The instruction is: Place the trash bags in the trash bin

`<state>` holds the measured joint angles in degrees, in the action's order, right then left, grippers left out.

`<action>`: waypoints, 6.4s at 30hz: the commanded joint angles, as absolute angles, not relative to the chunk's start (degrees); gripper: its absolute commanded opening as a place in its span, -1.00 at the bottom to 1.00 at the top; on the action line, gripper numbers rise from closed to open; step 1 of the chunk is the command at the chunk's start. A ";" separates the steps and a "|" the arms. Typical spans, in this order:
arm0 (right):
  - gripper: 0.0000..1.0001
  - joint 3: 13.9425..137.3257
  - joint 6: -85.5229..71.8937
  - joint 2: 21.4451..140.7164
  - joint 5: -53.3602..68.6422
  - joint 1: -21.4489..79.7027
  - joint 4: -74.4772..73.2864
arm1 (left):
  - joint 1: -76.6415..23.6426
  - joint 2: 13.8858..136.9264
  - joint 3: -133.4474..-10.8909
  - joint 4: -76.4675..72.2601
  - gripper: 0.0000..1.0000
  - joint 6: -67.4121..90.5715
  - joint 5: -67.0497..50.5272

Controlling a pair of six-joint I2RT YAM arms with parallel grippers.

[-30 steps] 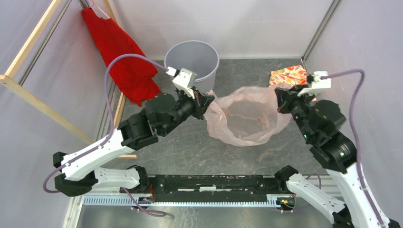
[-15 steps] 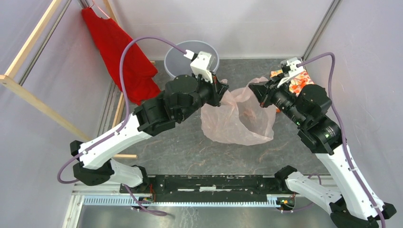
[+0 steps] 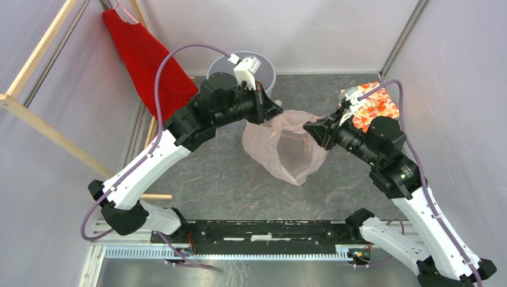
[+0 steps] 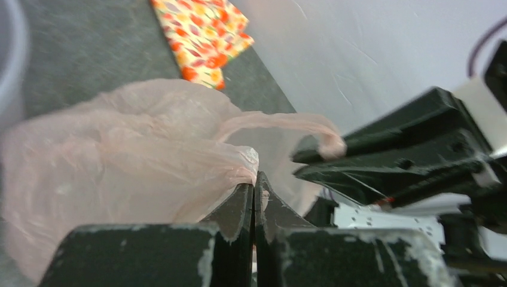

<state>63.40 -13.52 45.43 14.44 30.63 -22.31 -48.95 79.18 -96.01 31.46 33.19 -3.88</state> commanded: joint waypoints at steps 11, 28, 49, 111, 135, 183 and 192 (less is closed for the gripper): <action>0.03 53.10 -15.74 44.56 16.58 33.83 -10.06 | -48.18 82.78 -92.33 28.19 -0.96 42.34 -16.92; -0.02 46.76 -19.18 47.92 11.25 38.98 1.64 | -47.37 85.30 -93.24 27.34 -0.93 43.84 -18.72; -1.00 49.14 -20.34 48.57 4.49 42.24 -2.76 | -50.31 81.26 -88.45 26.81 0.05 43.02 -4.62; 0.25 53.07 -17.22 43.95 -5.08 42.23 -50.71 | -52.45 78.96 -85.44 30.12 -0.96 39.90 -2.63; -1.00 91.97 -1.36 49.32 -22.11 32.33 5.98 | -55.03 97.27 -128.08 0.69 -0.96 15.21 -7.10; -1.00 52.86 -21.84 43.45 -5.80 39.06 -40.79 | -61.55 78.37 -75.27 22.76 -0.96 28.63 9.27; -1.00 66.66 -20.74 47.50 -6.68 39.05 -43.12 | -61.53 75.95 -79.48 23.84 -0.96 28.21 10.28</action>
<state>65.93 -21.50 45.87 -6.61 39.00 -41.91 -61.25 77.67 -75.75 24.82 26.76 9.41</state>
